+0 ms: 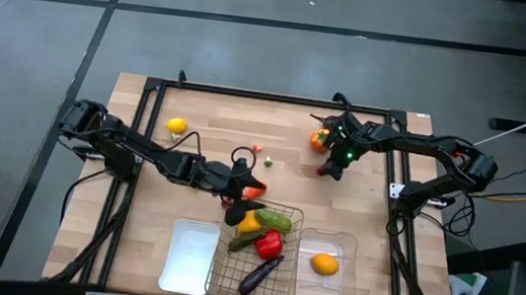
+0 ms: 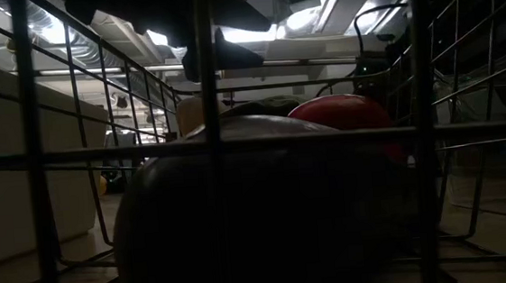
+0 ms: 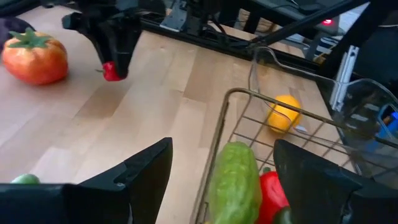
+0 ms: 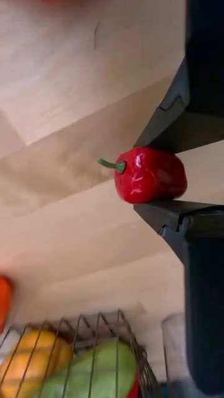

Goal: Sort produce into baskets
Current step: Put the top small red bell pepper into the white bin

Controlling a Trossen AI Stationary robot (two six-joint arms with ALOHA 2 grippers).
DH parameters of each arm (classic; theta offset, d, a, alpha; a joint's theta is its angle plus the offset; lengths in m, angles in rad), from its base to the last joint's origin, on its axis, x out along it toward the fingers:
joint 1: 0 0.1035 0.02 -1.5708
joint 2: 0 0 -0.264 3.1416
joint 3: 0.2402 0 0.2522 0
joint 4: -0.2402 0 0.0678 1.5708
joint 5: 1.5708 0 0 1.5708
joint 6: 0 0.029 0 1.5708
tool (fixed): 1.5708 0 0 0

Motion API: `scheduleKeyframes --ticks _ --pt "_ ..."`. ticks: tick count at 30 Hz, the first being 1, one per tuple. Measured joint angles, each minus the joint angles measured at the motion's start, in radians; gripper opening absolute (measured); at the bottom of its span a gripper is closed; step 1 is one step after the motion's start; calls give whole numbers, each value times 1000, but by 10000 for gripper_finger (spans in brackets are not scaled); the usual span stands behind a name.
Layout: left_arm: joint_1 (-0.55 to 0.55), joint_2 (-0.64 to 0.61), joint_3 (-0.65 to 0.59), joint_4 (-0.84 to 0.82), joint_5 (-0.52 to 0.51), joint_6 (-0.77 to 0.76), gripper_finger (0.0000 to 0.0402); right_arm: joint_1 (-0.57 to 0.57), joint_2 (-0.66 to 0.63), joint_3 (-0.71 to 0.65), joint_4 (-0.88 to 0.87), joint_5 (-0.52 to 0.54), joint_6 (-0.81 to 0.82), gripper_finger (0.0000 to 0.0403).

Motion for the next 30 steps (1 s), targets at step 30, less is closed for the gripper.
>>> scheduleKeyframes --ticks 30 --pt "103 0 1 82 0 0 274 389 -8 1 609 52 136 108"
